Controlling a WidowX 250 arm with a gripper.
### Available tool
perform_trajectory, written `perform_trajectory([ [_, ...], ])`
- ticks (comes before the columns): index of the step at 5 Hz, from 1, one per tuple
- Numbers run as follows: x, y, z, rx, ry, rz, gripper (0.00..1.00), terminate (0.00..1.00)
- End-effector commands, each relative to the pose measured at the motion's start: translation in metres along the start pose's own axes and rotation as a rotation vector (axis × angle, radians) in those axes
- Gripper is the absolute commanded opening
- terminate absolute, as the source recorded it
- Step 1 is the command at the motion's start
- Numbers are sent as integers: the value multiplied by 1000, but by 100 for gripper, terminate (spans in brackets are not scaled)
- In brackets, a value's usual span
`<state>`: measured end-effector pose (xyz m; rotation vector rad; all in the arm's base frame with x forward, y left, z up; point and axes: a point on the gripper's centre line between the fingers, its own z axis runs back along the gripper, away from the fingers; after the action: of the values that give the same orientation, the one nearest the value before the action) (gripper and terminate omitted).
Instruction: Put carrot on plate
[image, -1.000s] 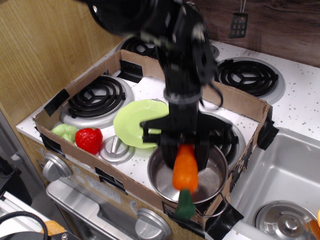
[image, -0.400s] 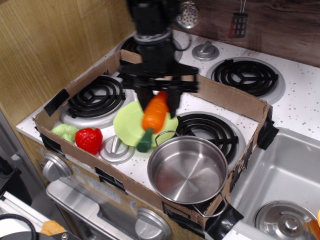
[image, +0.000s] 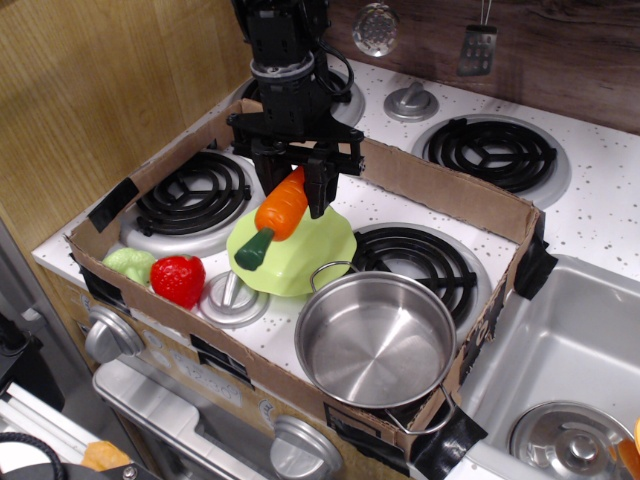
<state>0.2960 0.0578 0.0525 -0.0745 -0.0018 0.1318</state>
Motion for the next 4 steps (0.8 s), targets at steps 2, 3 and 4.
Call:
perform_trajectory([
  [2, 26, 4, -9, -12, -166, 25, 0, 0],
  [3, 24, 3, -1, 6, -168, 35, 0, 0],
  [4, 35, -3, 0, -5, -148, 24, 100, 0],
])
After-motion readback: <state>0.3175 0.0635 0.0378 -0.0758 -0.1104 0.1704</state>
